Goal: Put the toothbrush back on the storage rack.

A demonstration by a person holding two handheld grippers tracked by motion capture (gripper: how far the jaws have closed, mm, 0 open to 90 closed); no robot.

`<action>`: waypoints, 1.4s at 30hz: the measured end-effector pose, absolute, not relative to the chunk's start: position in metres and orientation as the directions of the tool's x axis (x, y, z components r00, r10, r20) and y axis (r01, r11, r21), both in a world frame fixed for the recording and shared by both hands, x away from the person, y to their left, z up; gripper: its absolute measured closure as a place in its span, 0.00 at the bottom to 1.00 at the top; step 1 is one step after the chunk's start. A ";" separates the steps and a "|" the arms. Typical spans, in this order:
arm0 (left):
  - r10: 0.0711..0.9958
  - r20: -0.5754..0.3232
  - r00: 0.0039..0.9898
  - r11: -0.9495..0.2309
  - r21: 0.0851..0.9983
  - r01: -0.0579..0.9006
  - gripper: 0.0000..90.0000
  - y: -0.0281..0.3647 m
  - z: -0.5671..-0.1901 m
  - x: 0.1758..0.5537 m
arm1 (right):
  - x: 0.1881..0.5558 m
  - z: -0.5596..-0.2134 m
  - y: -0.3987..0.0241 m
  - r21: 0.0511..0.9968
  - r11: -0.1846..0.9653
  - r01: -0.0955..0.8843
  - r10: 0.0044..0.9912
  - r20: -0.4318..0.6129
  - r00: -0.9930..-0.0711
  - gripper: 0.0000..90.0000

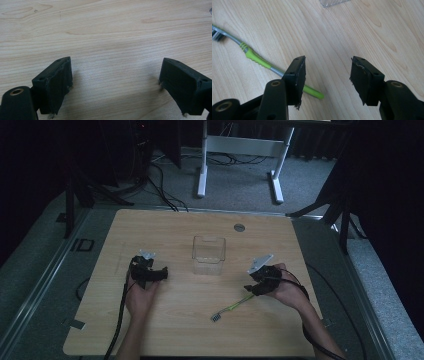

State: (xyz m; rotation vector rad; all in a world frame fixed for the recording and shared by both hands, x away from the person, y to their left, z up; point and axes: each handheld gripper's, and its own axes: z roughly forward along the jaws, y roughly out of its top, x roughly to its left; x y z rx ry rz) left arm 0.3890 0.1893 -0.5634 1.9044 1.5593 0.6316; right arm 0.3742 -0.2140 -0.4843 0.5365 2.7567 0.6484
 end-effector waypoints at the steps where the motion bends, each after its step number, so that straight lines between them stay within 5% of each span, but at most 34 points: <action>1: 0.980 -0.007 0.200 -0.138 0.702 0.699 0.13 0.189 -0.563 0.389 | 0.374 -0.484 -0.213 0.470 0.832 0.293 0.407 -0.159 -0.899 0.51; 42: 0.980 -0.007 0.200 -0.138 0.702 0.699 0.13 0.189 -0.563 0.389 | 0.368 -0.475 -0.193 0.388 0.908 0.159 0.244 -0.180 -0.953 0.53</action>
